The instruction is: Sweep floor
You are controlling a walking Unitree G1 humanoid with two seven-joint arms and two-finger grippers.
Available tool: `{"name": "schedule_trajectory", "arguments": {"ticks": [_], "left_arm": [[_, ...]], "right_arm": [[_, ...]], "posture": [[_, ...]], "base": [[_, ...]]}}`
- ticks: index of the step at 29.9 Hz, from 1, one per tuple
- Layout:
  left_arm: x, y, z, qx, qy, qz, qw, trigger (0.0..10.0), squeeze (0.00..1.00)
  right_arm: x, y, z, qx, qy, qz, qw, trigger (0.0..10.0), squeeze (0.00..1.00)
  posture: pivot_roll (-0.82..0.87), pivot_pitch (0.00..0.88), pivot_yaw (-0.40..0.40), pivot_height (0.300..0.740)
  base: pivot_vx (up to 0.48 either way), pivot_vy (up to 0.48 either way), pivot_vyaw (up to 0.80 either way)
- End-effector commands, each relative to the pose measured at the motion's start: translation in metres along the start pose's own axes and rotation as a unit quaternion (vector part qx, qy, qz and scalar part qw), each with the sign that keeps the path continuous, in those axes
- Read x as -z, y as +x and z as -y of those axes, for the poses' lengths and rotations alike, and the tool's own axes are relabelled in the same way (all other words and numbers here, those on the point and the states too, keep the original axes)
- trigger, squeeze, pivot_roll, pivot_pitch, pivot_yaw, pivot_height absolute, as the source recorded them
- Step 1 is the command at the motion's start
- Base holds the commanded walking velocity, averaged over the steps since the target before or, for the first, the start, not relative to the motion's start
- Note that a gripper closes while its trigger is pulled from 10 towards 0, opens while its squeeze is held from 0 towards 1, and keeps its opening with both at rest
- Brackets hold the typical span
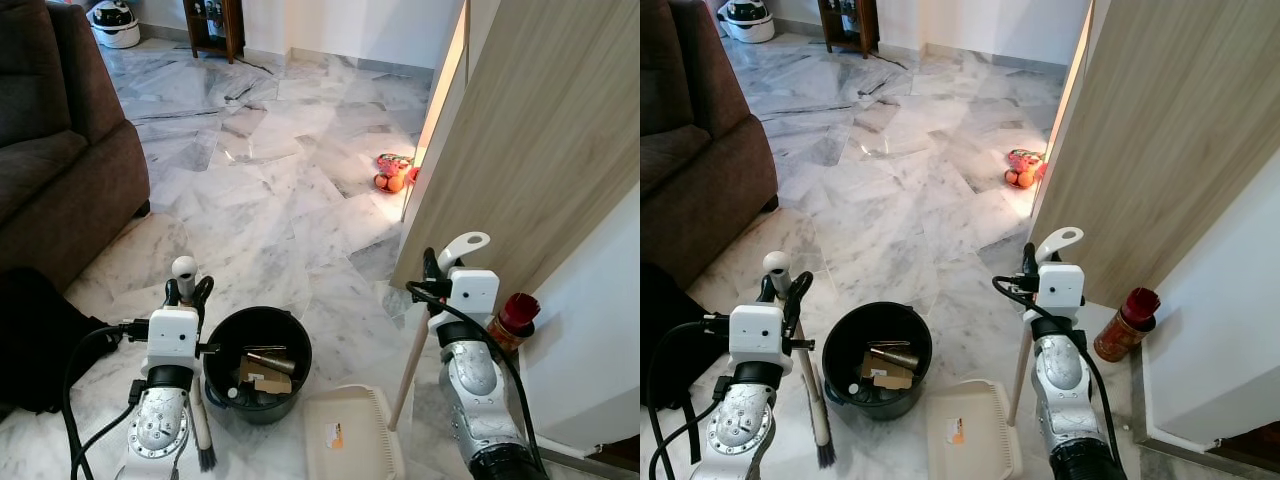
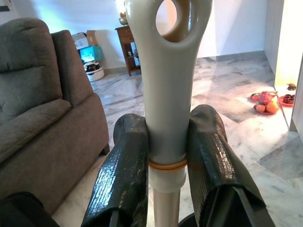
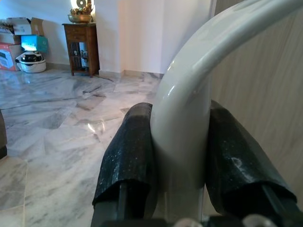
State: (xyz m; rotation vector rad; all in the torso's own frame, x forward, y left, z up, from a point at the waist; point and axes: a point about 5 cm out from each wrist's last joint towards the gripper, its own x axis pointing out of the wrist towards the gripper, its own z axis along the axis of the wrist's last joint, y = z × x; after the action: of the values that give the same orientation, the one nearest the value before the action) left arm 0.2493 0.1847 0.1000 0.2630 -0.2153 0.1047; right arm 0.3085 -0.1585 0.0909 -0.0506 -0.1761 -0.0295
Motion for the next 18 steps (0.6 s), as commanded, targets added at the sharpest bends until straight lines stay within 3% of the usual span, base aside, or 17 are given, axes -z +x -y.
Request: {"name": "schedule_trajectory", "arguments": {"ticks": [1, 12, 18], "left_arm": [[-0.0033, 0.0015, -0.0016, -0.004, -0.003, 0.015, 1.000, 10.0, 0.00], [-0.0035, 0.0016, -0.0009, -0.004, -0.004, 0.015, 1.000, 10.0, 0.00], [-0.0036, 0.0015, -0.0006, -0.004, -0.005, 0.015, 1.000, 10.0, 0.00]], "right_arm": [[-0.0049, 0.0033, 0.0028, 0.007, 0.005, 0.014, 1.000, 10.0, 0.00], [-0.0051, 0.0036, 0.0019, 0.004, 0.006, 0.015, 1.000, 10.0, 0.00], [-0.0049, 0.0037, 0.0015, 0.002, 0.006, 0.015, 1.000, 10.0, 0.00]], "posture": [[0.12, 0.093, -0.058, 0.740], [0.12, 0.091, -0.058, 0.740], [0.12, 0.091, -0.059, 0.740]], "base": [[0.000, 0.000, 0.00], [0.000, 0.000, 0.00], [-0.255, 0.000, 0.00]]}}
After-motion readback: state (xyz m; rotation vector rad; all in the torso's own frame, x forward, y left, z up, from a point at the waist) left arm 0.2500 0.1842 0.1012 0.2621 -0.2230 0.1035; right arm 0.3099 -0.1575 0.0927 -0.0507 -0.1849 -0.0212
